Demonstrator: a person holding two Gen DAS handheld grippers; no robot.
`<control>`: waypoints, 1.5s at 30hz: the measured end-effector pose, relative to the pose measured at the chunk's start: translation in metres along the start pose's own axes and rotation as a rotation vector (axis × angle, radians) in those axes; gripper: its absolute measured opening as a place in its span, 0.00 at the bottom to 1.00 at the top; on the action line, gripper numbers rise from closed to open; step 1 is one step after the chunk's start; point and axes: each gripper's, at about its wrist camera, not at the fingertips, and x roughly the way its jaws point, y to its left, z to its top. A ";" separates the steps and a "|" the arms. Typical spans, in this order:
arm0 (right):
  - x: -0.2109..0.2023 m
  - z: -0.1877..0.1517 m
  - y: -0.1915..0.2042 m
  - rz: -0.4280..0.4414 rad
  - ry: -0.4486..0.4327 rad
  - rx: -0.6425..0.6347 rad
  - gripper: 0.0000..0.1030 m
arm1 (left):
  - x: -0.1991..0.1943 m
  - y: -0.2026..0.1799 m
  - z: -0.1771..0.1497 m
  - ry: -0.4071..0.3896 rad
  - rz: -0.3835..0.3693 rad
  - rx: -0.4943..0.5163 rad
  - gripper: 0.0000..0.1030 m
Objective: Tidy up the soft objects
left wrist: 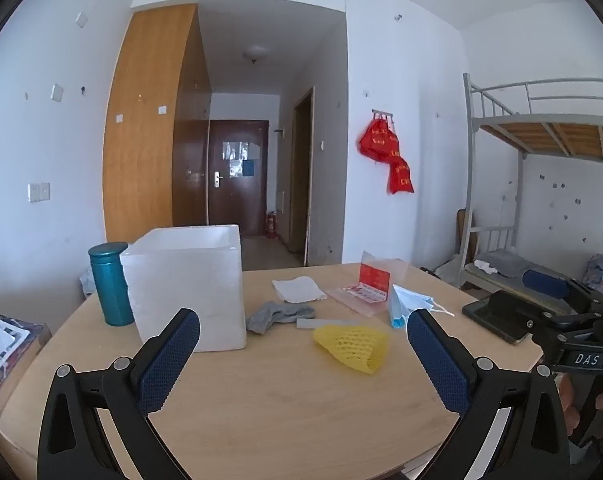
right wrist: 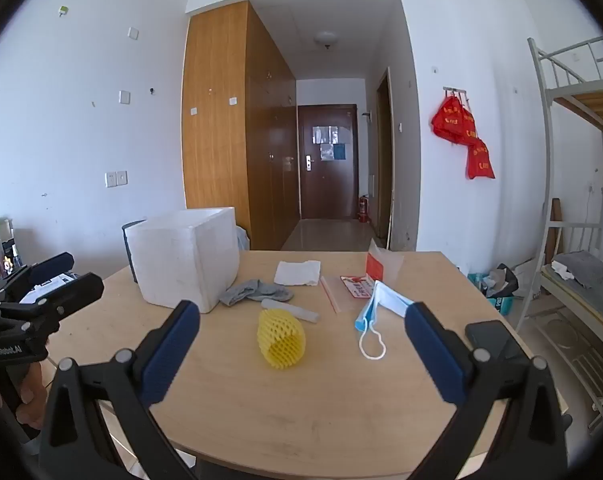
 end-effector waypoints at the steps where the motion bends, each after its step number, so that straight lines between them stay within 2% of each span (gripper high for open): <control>1: 0.000 0.000 0.000 -0.001 -0.002 0.001 1.00 | 0.000 0.000 0.000 0.000 -0.002 -0.003 1.00; 5: 0.000 0.000 0.000 -0.004 -0.002 0.001 1.00 | -0.001 -0.002 -0.001 -0.006 -0.027 -0.004 1.00; 13: -0.001 0.000 0.000 0.000 -0.005 0.003 1.00 | -0.001 0.001 0.001 -0.009 -0.006 -0.014 1.00; 45: -0.001 -0.001 0.000 0.002 -0.003 0.005 1.00 | 0.000 0.005 0.001 -0.006 -0.012 -0.018 1.00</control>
